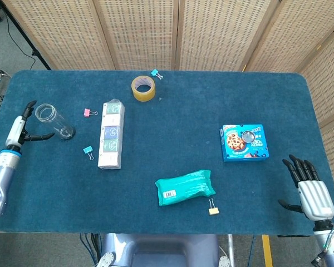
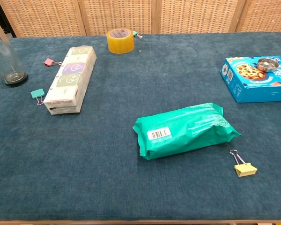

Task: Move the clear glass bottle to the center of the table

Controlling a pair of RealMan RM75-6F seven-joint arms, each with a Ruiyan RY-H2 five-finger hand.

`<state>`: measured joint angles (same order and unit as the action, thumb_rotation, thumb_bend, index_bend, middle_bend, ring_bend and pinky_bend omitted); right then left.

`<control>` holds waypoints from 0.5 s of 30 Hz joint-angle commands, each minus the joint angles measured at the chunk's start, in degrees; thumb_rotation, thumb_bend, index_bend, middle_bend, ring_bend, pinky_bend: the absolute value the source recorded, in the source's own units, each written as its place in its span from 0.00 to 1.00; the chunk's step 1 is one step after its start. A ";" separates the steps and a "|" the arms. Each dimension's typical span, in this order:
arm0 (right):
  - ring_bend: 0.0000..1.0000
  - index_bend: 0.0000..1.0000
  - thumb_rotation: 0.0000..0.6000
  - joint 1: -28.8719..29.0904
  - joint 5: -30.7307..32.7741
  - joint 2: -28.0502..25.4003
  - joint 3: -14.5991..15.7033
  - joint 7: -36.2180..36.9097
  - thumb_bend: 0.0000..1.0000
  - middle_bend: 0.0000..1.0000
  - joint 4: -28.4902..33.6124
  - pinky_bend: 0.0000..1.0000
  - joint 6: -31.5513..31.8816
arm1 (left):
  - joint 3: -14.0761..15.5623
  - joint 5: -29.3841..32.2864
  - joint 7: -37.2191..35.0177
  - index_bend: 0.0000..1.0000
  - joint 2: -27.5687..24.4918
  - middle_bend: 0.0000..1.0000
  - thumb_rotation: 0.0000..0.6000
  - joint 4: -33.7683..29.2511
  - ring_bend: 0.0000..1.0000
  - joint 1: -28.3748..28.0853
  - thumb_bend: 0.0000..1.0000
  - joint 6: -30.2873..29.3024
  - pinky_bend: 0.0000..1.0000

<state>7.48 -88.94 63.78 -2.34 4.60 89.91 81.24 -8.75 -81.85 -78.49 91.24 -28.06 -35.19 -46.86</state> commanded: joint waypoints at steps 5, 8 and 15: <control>0.00 0.00 1.00 0.09 0.84 -0.07 -0.17 0.93 0.00 0.00 -0.48 0.00 -0.42 | 0.23 0.08 -0.11 0.00 2.29 0.00 1.00 2.13 0.00 -1.96 0.00 1.37 0.00; 0.00 0.00 1.00 0.20 1.23 0.11 -0.20 2.04 0.00 0.00 -0.96 0.00 -0.84 | 0.63 -0.25 -0.71 0.00 2.62 0.00 1.00 2.30 0.00 -2.63 0.00 1.96 0.00; 0.00 0.00 1.00 0.41 2.00 0.23 -0.37 3.60 0.00 0.00 -2.14 0.00 -1.53 | -0.34 1.22 -0.43 0.02 4.71 0.00 1.00 3.94 0.00 -3.26 0.24 2.37 0.09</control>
<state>7.89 -86.97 64.00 -2.69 8.19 87.79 79.71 -8.90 -80.86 -79.03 95.70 -24.35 -38.38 -44.48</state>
